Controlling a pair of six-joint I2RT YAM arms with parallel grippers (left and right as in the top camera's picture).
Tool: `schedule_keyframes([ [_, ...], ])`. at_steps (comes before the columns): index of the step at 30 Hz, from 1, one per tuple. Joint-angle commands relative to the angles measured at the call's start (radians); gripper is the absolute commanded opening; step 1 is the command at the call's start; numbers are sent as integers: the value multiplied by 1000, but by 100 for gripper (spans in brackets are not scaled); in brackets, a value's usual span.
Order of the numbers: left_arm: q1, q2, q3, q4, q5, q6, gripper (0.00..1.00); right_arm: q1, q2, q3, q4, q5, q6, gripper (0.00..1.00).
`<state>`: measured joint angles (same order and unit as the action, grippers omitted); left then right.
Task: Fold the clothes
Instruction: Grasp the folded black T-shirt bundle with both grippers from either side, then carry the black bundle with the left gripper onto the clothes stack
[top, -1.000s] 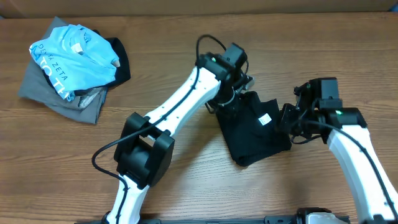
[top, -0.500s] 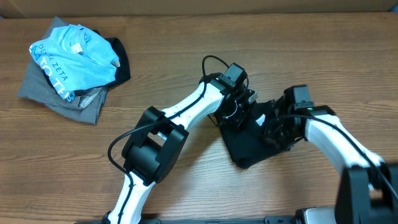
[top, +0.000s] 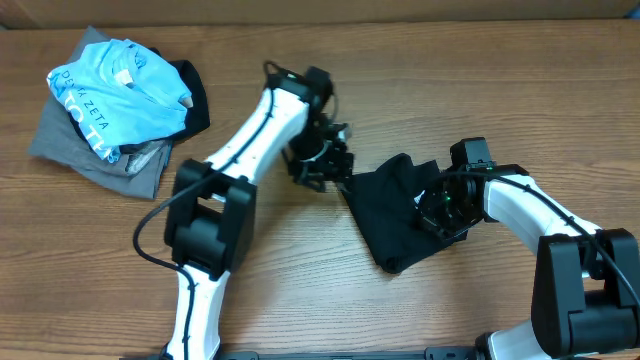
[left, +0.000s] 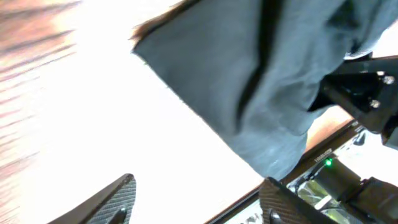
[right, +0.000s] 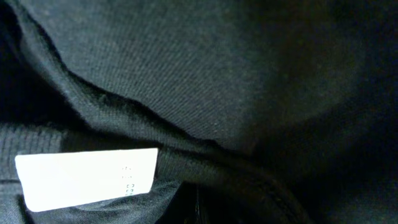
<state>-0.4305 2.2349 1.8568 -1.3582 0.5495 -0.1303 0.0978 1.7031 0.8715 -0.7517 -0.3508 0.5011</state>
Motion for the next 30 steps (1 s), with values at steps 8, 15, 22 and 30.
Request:
schedule_keyframes([
  [8,-78,-24,-198,243,237,-183,100,3,86,-57,-2,125,23,4],
  [15,-134,-24,-377,526,263,-492,91,3,86,-57,0,122,19,4],
  [22,-197,-24,-425,719,232,-616,41,3,86,-57,-3,122,19,4],
  [30,-153,-25,-406,684,216,-388,4,3,32,-27,-70,126,19,4],
])
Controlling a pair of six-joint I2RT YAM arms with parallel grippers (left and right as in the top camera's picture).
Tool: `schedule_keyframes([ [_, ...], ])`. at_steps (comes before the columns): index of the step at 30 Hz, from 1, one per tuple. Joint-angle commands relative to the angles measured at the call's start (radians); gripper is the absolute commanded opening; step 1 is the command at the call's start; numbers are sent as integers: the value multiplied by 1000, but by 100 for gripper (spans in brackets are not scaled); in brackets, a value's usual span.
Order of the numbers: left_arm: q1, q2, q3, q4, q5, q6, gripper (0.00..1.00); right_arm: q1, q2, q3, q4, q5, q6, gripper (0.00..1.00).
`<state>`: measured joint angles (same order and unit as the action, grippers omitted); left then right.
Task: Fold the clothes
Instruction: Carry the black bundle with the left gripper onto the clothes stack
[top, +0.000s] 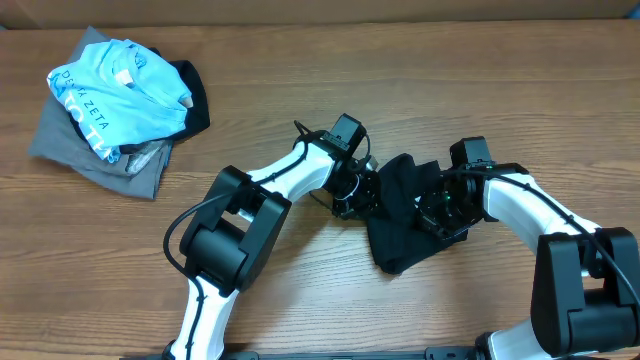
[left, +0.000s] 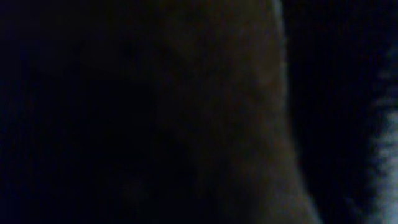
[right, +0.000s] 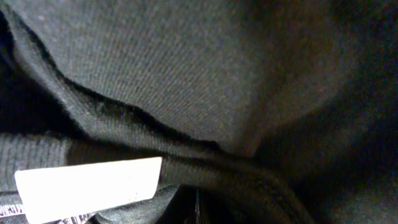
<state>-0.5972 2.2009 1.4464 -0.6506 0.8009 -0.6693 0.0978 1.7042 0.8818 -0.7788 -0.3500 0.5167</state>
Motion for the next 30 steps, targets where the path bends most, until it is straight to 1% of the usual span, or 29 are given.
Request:
schedule_keyframes([
  [1,26,6,17,-57,-67,200,4,3,4,-24,-65,125,4,4],
  [4,71,-13,79,-193,-180,322,4,3,-104,29,-143,122,-16,4],
  [8,150,-50,212,-358,-235,465,4,3,-280,133,-226,64,-102,8],
  [13,303,-83,500,-561,-236,609,4,3,-454,257,-245,49,-114,15],
  [16,412,-84,678,-649,-237,649,4,3,-508,297,-245,49,-113,16],
  [19,546,-84,816,-678,-264,648,4,3,-529,302,-248,48,-113,17],
  [21,641,-84,867,-668,-305,648,4,3,-527,302,-261,49,-113,17],
  [25,835,-78,880,-623,-371,649,4,3,-520,302,-282,48,-113,17],
  [28,962,-52,879,-618,-430,652,4,3,-519,302,-283,48,-111,17],
  [30,1028,-26,879,-620,-456,656,8,3,-519,302,-284,48,-97,17],
])
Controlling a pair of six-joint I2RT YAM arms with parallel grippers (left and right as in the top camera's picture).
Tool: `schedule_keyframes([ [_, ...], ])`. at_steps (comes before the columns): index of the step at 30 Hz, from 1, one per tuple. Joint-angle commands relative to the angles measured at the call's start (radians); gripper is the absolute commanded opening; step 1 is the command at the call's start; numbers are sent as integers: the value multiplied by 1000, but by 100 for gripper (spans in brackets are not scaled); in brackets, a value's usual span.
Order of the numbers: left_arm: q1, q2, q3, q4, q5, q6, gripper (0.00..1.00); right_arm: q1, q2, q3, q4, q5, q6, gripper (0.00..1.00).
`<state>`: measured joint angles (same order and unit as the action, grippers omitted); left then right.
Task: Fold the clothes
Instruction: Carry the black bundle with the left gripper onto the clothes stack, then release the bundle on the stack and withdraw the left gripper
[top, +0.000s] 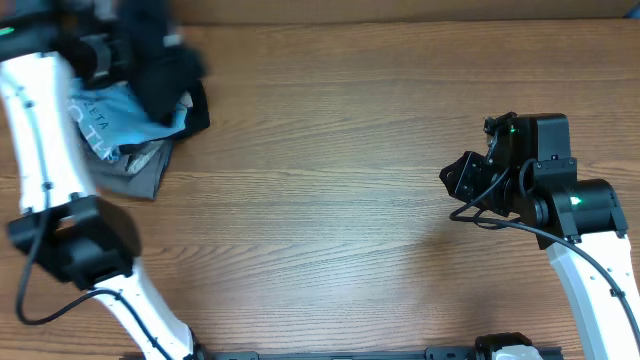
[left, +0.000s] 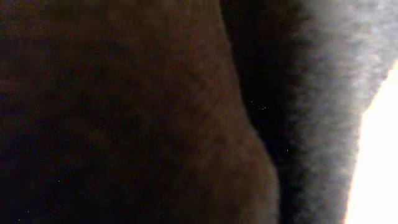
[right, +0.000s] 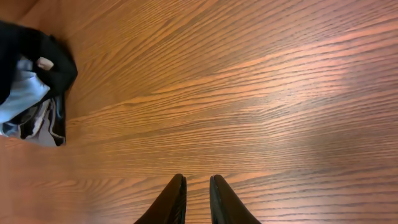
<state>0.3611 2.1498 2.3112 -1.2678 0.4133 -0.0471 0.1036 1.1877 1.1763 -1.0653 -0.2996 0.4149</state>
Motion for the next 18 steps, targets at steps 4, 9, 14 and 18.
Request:
schedule_keyframes([
  [4,151,87,14,-12,-103,33,95,-3,-3,7,4,-5,4,17],
  [9,191,122,14,-54,-105,50,100,-3,-3,7,0,-5,4,17],
  [14,227,78,24,-93,-109,21,100,-3,-3,7,-14,-5,4,17],
  [18,259,12,93,-177,-87,-10,100,-3,-3,8,-22,-5,3,17],
])
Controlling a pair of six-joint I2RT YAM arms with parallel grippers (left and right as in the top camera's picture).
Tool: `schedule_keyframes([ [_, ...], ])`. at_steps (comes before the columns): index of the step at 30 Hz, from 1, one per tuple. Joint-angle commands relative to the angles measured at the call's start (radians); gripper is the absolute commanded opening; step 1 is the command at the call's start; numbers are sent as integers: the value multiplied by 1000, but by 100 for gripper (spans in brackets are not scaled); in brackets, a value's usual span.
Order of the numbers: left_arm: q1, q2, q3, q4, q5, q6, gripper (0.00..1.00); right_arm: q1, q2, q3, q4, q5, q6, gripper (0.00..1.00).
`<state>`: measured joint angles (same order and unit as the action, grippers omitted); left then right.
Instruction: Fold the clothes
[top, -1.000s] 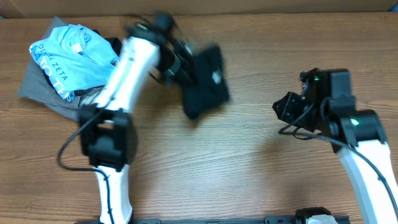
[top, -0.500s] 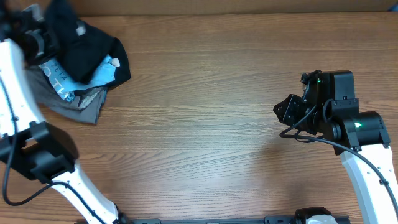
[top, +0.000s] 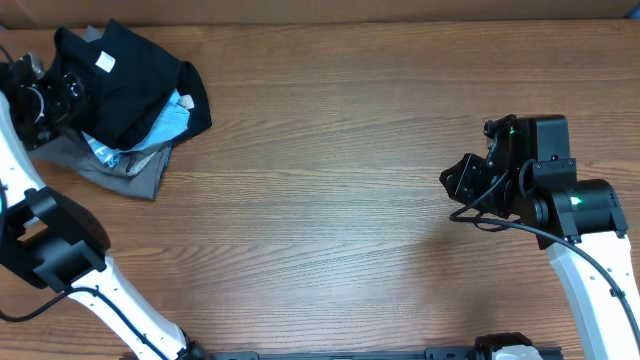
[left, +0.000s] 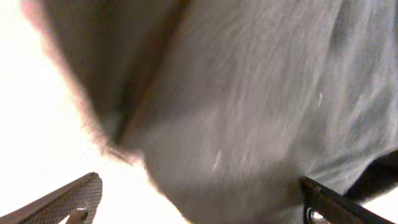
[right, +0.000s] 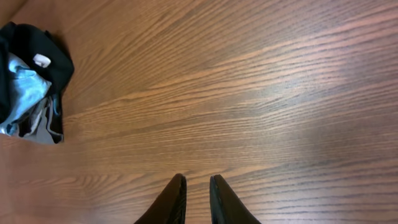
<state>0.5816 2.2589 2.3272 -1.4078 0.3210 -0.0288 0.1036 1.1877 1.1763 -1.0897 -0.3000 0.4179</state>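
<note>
A black garment (top: 120, 70) with a white tag lies on top of the clothes pile (top: 130, 165) at the table's far left corner. Under it show a light blue shirt (top: 172, 118) and a grey one. My left gripper (top: 60, 92) is at the pile's left edge. In the left wrist view its fingers (left: 74, 196) are spread wide, open (left: 199, 208), with grey cloth close in front of them. My right gripper (right: 197, 199) hangs above bare wood at the right, shut and holding nothing. The right wrist view shows the pile (right: 28, 81) far off.
A brown wooden table (top: 340, 230) spreads between the pile and the right arm (top: 560, 200). The pile sits close to the table's back edge and left side.
The black garment was up in my left gripper over the pile; it now lies on the pile. The left gripper is open beside it. The right arm has not moved.
The black garment first lay right of centre, my right gripper on it and my left open beside it. Then the left gripper was in the cloth. Later the garment was at the far-left pile in the left gripper, the right arm withdrawn. It rests on the pile now.
</note>
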Motion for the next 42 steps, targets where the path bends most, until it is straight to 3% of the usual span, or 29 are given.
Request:
schedule_keyframes([
  [1,44,-119,105,-63,31,-28,100,-3,-3,10,4,-4,0,17],
  [6,34,-270,254,-205,193,46,100,-3,-5,57,26,-4,-48,18],
  [11,-56,-483,296,-282,182,129,100,-3,-13,202,25,-5,-135,27],
  [15,-172,-653,296,-282,95,130,100,-3,-27,324,23,-13,-143,46],
  [18,-266,-774,294,-282,14,130,100,-3,-49,391,17,-85,-227,61],
  [20,-322,-850,288,-282,-31,130,100,-3,-74,419,17,-150,-261,81],
  [21,-343,-888,282,-282,-41,130,100,-3,-89,428,18,-176,-262,100],
  [32,-373,-1217,165,-282,-40,118,100,-3,-201,433,-26,-252,-262,100],
  [42,-373,-1259,163,-282,-40,118,100,-3,-183,433,-27,-252,-262,100],
])
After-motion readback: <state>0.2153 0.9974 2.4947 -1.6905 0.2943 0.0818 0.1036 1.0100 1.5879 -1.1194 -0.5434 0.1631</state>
